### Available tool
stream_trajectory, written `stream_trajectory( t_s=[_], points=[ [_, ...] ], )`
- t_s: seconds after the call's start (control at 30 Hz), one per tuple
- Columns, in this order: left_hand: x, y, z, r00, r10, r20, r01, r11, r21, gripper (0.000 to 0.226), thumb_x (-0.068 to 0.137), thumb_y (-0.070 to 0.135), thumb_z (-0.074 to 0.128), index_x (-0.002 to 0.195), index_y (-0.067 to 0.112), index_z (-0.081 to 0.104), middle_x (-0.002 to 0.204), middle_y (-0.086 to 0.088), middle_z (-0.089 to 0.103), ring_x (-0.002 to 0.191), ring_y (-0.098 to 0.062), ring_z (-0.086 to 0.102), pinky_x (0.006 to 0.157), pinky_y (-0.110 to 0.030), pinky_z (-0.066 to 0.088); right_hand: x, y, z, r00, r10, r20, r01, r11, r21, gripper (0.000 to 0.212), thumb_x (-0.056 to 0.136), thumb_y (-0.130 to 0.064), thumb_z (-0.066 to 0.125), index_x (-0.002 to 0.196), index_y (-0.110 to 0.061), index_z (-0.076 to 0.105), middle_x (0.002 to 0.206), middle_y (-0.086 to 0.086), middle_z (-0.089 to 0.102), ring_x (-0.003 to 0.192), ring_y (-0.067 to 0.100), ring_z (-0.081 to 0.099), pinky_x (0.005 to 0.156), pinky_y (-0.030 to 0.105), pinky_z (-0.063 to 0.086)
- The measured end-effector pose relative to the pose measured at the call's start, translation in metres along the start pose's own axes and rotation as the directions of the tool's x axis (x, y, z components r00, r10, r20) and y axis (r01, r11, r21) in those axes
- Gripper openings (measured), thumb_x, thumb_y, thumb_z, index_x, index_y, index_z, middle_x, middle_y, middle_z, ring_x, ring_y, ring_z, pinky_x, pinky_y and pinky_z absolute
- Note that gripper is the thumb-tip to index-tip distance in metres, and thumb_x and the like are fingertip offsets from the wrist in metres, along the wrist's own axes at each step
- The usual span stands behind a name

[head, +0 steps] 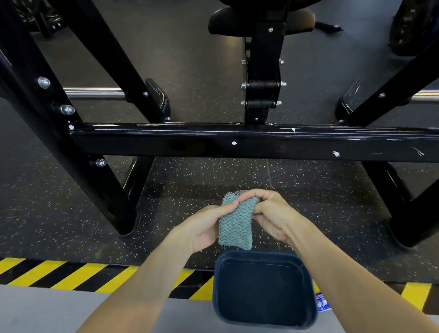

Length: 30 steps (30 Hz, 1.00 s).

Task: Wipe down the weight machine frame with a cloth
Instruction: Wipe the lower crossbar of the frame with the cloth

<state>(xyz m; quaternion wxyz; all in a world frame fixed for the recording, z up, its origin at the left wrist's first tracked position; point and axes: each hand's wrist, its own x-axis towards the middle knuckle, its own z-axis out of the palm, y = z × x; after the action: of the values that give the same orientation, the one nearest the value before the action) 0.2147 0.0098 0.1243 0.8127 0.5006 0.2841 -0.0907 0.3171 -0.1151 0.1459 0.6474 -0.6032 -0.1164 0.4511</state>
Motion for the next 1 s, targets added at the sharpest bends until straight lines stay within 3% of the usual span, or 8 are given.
stream_trajectory(
  t_s=[0.23, 0.33, 0.4, 0.47, 0.6, 0.83, 0.9, 1.0],
  points=[
    [0.0, 0.013, 0.017, 0.814, 0.379, -0.44, -0.289, 0.922, 0.259, 0.013, 0.09, 0.019, 0.064, 0.102, 0.012, 0.065, 0.103, -0.007, 0.071, 0.091, -0.018, 0.068, 0.077, -0.035, 0.057, 0.006, -0.006, 0.015, 0.799, -0.576, -0.173, 0.198, 0.522, -0.829, 0.053, 0.086, 0.011, 0.045, 0.131, -0.014, 0.055, 0.151, 0.002, 0.033, 0.117, 0.016, 0.055, 0.094, 0.029, 0.048],
    [-0.007, 0.033, 0.021, 0.432, 0.711, -0.554, -0.352, 0.699, 0.622, 0.01, 0.088, 0.017, 0.065, 0.09, 0.02, 0.056, 0.089, 0.008, 0.062, 0.084, -0.011, 0.061, 0.071, -0.03, 0.054, 0.005, -0.011, 0.01, 0.676, -0.725, -0.132, 0.175, 0.332, -0.927, 0.054, 0.088, 0.007, 0.049, 0.136, -0.015, 0.048, 0.154, 0.001, 0.025, 0.116, 0.018, 0.053, 0.083, 0.031, 0.051],
    [-0.008, 0.055, 0.02, 0.1, 0.835, -0.541, -0.321, 0.542, 0.777, 0.016, 0.084, 0.011, 0.066, 0.091, 0.016, 0.053, 0.088, 0.006, 0.055, 0.073, -0.007, 0.05, 0.065, -0.023, 0.04, 0.009, -0.021, 0.01, 0.546, -0.83, -0.11, 0.152, 0.227, -0.962, 0.059, 0.084, 0.009, 0.055, 0.139, -0.01, 0.046, 0.156, 0.009, 0.025, 0.135, 0.023, 0.038, 0.103, 0.034, 0.044],
    [0.002, 0.077, 0.014, -0.037, 0.9, -0.435, -0.241, 0.414, 0.878, 0.019, 0.081, 0.006, 0.065, 0.098, 0.009, 0.056, 0.098, -0.001, 0.053, 0.077, -0.011, 0.048, 0.066, -0.024, 0.037, 0.017, -0.037, 0.012, 0.521, -0.852, -0.061, 0.05, 0.101, -0.994, 0.069, 0.084, 0.006, 0.058, 0.147, -0.008, 0.035, 0.158, 0.012, 0.02, 0.146, 0.027, 0.019, 0.119, 0.041, 0.015],
    [0.037, 0.084, 0.016, 0.016, 0.989, -0.15, -0.064, 0.151, 0.987, 0.032, 0.078, -0.004, 0.067, 0.108, 0.009, 0.065, 0.11, -0.005, 0.057, 0.091, -0.024, 0.046, 0.071, -0.033, 0.047, 0.03, -0.07, 0.006, 0.722, -0.692, 0.014, -0.107, -0.132, -0.985, 0.074, 0.094, -0.028, 0.058, 0.153, -0.014, 0.016, 0.159, 0.004, 0.021, 0.149, 0.019, 0.007, 0.112, 0.046, -0.018],
    [0.054, 0.098, 0.018, 0.24, 0.936, 0.258, -0.089, -0.243, 0.966, 0.052, 0.073, -0.013, 0.068, 0.122, 0.003, 0.061, 0.131, -0.01, 0.059, 0.128, -0.027, 0.048, 0.111, -0.04, 0.025, 0.043, -0.105, 0.011, 0.79, -0.613, -0.017, -0.259, -0.308, -0.915, 0.025, 0.088, -0.029, 0.066, 0.108, -0.017, 0.056, 0.094, -0.003, 0.062, 0.102, 0.02, 0.059, 0.117, 0.046, -0.013],
    [0.037, 0.095, -0.025, 0.213, 0.963, 0.164, -0.069, -0.153, 0.986, 0.054, 0.08, -0.014, 0.061, 0.131, 0.003, 0.055, 0.137, -0.01, 0.054, 0.132, -0.023, 0.045, 0.116, -0.031, 0.014, 0.045, -0.108, 0.014, 0.808, -0.589, -0.017, -0.276, -0.354, -0.894, 0.024, 0.088, -0.026, 0.067, 0.107, -0.016, 0.057, 0.082, -0.003, 0.057, 0.094, 0.02, 0.06, 0.12, 0.046, -0.008],
    [0.019, 0.098, -0.052, 0.1, 0.961, -0.259, -0.073, 0.266, 0.961, 0.04, 0.096, 0.002, 0.048, 0.135, 0.007, 0.05, 0.142, -0.005, 0.048, 0.138, -0.016, 0.035, 0.118, -0.028, 0.007, 0.045, -0.106, 0.011, 0.81, -0.586, 0.021, -0.254, -0.383, -0.888, 0.031, 0.089, -0.028, 0.067, 0.115, -0.014, 0.056, 0.088, -0.002, 0.061, 0.096, 0.021, 0.059, 0.12, 0.045, -0.005]
  ],
)
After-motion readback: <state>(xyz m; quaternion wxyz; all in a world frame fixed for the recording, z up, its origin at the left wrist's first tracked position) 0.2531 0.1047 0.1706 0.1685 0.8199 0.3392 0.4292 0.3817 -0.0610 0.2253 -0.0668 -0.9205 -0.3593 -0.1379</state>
